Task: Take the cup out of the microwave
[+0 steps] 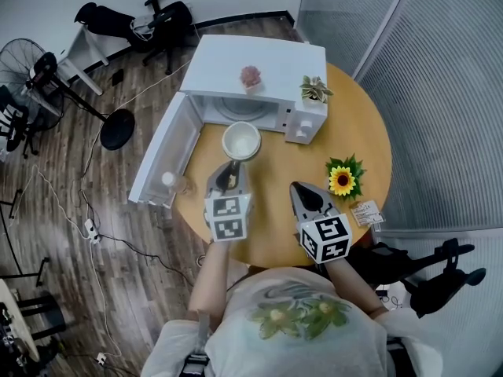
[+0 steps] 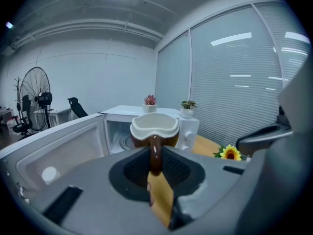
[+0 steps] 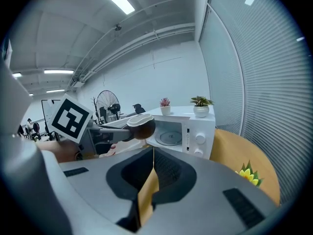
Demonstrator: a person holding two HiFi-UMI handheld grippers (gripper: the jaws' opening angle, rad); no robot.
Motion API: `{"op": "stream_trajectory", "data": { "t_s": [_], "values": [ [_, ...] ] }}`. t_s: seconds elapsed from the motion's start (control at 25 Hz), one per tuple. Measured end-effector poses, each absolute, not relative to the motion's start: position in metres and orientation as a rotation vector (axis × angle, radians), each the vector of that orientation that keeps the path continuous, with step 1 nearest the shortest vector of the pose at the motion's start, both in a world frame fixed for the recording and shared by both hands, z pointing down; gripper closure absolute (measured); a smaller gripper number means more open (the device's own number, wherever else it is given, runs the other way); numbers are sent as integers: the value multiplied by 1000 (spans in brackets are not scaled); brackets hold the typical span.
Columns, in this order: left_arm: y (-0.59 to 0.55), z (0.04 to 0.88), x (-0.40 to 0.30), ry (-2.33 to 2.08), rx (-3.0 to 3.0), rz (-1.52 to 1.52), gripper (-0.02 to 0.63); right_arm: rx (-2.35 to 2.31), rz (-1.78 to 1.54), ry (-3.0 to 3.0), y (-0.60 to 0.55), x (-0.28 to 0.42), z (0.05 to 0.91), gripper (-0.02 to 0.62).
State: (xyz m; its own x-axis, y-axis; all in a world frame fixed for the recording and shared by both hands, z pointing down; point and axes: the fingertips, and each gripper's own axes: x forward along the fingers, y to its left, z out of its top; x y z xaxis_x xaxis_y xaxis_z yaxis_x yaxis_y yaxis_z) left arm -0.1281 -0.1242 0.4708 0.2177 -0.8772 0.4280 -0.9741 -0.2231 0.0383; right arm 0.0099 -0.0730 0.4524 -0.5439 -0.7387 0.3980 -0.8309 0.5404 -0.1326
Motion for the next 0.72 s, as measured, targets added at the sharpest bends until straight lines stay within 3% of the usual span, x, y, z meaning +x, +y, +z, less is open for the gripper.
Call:
{"op": "stream_trajectory", "data": {
  "t_s": [0.72],
  "values": [
    [-66, 454, -118, -1696, 2284, 455, 552, 1289, 441, -2483, -51, 16, 455, 577]
  ]
}}
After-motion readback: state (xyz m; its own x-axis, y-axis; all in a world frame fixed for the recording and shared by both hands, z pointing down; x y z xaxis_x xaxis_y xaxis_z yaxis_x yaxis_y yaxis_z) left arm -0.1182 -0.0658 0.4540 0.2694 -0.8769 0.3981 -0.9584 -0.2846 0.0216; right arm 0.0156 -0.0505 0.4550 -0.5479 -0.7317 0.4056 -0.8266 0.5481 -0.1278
